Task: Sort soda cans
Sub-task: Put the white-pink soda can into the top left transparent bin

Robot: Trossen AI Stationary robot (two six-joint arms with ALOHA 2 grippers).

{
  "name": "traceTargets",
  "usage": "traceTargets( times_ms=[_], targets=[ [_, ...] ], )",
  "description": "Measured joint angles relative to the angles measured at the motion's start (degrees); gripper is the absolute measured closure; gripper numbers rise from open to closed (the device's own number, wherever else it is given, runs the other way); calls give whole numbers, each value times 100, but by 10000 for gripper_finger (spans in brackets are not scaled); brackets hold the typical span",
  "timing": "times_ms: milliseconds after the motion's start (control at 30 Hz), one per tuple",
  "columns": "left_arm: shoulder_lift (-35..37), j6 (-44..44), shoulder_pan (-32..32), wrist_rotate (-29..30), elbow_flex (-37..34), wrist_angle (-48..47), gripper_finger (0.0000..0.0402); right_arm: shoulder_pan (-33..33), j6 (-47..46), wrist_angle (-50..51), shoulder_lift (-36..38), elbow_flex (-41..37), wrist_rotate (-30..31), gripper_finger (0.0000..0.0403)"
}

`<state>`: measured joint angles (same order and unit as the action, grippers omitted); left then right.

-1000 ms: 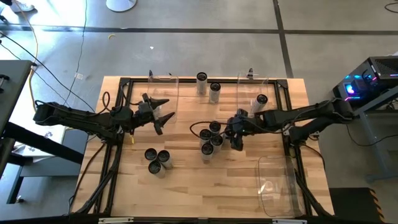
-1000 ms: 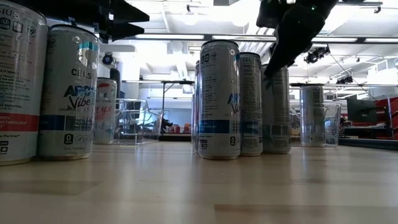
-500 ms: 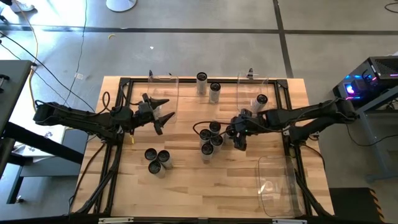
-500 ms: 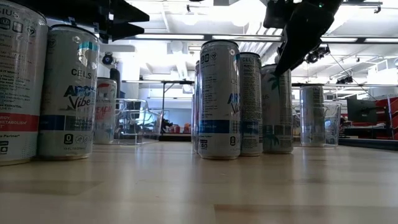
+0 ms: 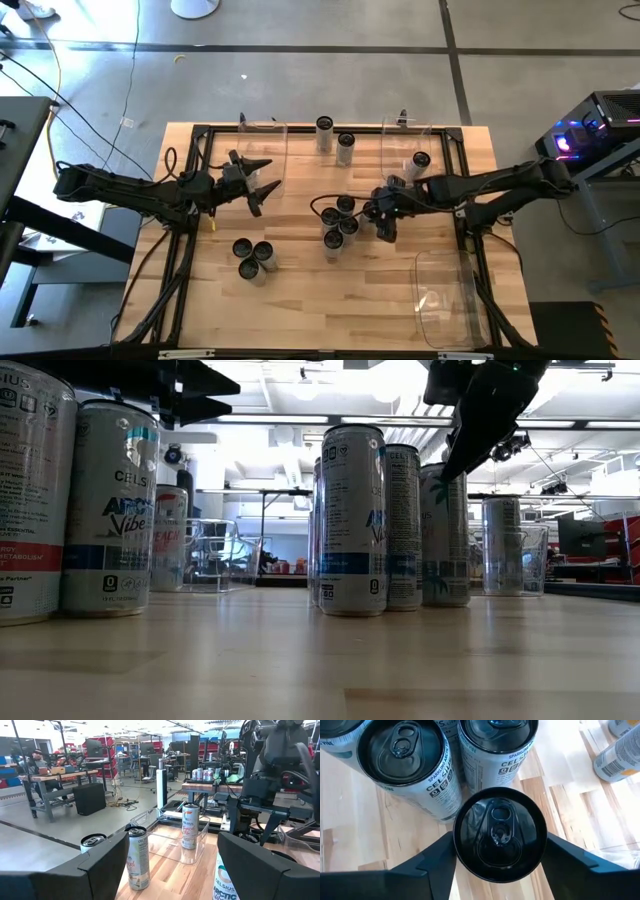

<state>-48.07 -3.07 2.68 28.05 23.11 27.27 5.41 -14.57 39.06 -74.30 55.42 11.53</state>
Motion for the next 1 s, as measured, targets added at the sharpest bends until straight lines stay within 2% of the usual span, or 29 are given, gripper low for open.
traceTargets(
  times_ms=[133,400,567,667,833,1000],
  targets=[
    [1,-4,-2,0,0,0,103,-2,105,143,118,0,59,168],
    [1,0,0,0,0,0,103,-139,266,116,627,37,565,168],
    [1,-2,-2,-58,0,0,103,-196,525,367,675,540,994,168],
    [-1,0,0,-215,0,-2,103,-230,833,338,640,898,1048,168],
    [-1,-3,-1,-309,0,1,103,-503,1436,-48,442,1339,703,168],
    [-1,-2,2,-702,0,0,103,-1041,2090,-669,-114,1587,-216,168]
  ],
)
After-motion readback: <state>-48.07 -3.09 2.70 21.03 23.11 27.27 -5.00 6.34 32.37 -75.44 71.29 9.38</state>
